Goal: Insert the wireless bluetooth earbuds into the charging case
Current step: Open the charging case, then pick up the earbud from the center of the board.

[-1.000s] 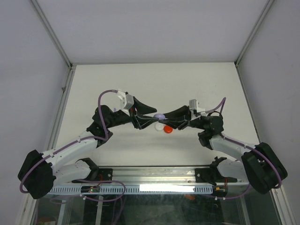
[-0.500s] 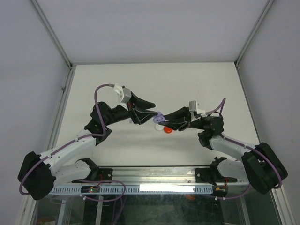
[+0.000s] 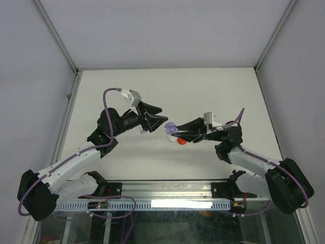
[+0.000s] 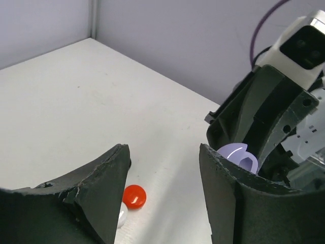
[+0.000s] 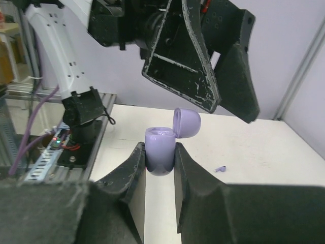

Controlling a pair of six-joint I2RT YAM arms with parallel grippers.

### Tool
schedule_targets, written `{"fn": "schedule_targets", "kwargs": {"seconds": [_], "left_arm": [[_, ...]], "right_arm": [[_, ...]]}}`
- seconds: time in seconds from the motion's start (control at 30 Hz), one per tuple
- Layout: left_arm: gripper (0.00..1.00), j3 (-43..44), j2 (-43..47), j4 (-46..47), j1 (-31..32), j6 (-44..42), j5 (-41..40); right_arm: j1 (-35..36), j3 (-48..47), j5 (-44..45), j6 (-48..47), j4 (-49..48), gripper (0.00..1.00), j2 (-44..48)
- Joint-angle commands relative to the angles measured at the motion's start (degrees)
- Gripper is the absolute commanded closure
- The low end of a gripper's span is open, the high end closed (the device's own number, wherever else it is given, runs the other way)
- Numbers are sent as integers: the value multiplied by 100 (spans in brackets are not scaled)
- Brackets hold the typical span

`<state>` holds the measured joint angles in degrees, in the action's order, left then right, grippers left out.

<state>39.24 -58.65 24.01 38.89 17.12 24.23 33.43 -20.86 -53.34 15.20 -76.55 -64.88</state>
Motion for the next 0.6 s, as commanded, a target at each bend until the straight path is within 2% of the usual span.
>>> {"fn": "schedule_targets", "kwargs": {"seconds": [0.0, 0.2, 0.4, 0.57], "left_arm": [[40, 438, 425, -1230, -49, -19, -1167], [39, 453, 462, -2824, -49, 377, -2766], [39, 534, -78, -3604, -63, 922, -3476], [37, 698, -961, -3863, -86, 1177, -3976]], "right_arm": [[24, 10, 590, -942, 763, 100, 377], [25, 161, 888, -1579, 1418, 100, 636], [24, 370, 1119, -1808, 1620, 100, 734], [28, 583, 1229, -1975, 1779, 100, 876]]}}
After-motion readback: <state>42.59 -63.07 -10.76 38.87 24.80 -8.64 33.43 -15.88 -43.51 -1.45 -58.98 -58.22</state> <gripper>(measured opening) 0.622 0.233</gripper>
